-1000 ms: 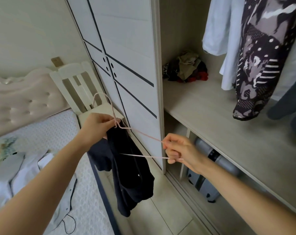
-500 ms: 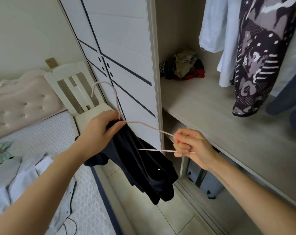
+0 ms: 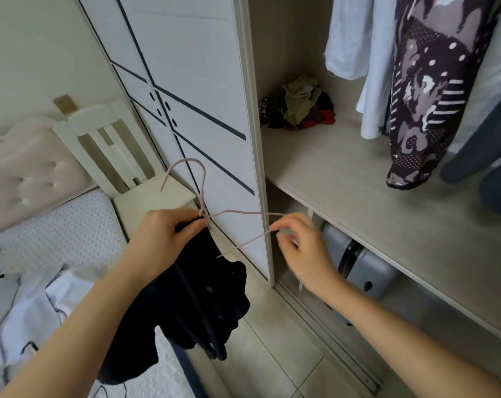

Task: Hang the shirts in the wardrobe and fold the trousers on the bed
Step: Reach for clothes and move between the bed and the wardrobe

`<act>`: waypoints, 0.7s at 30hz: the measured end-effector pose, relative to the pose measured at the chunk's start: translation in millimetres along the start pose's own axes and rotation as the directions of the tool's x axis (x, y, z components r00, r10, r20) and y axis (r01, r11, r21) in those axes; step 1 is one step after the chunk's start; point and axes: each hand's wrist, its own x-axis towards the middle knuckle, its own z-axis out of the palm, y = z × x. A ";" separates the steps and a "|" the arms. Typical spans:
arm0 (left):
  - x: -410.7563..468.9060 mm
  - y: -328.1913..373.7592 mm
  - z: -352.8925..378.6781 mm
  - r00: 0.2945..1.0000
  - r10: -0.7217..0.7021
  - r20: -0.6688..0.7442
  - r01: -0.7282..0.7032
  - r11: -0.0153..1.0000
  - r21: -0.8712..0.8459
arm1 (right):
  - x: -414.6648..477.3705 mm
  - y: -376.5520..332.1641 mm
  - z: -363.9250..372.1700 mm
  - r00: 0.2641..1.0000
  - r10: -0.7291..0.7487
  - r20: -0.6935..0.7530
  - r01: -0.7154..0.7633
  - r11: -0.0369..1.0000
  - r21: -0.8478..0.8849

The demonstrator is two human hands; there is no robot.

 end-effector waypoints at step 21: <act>-38.2 -23.2 -17.3 0.981 -0.194 -0.005 0.177 0.907 -0.382 | -52.4 13.3 64.1 0.611 0.141 0.779 -0.048 0.989 -0.141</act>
